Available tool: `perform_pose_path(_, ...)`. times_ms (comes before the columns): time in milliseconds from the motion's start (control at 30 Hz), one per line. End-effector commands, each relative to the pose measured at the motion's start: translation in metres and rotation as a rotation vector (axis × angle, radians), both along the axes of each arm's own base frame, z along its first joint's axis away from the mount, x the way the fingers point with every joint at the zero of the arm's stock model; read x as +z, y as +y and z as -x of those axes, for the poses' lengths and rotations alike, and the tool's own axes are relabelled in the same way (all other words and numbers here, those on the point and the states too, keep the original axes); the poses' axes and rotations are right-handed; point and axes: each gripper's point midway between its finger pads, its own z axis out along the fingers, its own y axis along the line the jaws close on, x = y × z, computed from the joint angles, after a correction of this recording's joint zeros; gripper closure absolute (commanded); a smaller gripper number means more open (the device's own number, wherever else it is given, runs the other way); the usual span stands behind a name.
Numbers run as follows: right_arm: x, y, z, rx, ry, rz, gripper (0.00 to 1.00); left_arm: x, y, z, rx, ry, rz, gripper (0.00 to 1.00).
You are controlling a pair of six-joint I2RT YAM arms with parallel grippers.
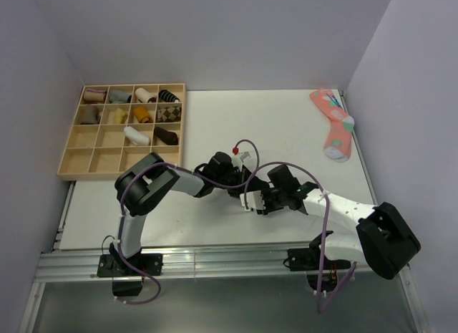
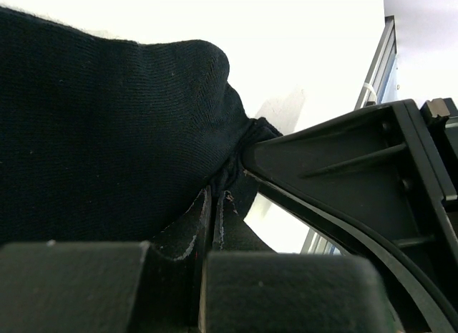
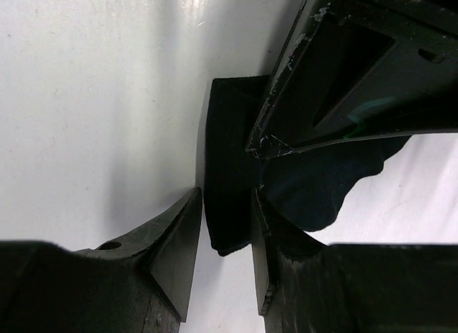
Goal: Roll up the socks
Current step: Roll the sock at the center of the board.
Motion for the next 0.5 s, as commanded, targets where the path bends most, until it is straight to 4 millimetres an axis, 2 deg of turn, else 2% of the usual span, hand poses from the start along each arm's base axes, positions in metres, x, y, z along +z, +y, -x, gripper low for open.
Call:
perform_pose_path(0,-0.002,0.002,-0.002,0.016,0.016,0.027,0.6,-0.078,0.049,0.031,-0.009,0.127,-0.277,1.0)
perform_pose_path(300,-0.006,0.006,-0.002,0.001,0.085,0.042,0.64,-0.075,0.051,0.031,-0.014,0.133,-0.256,1.0)
perform_pose_path(467,-0.009,0.001,0.008,-0.003,0.14,0.068,0.71,-0.074,0.052,0.03,-0.004,0.139,-0.246,1.0)
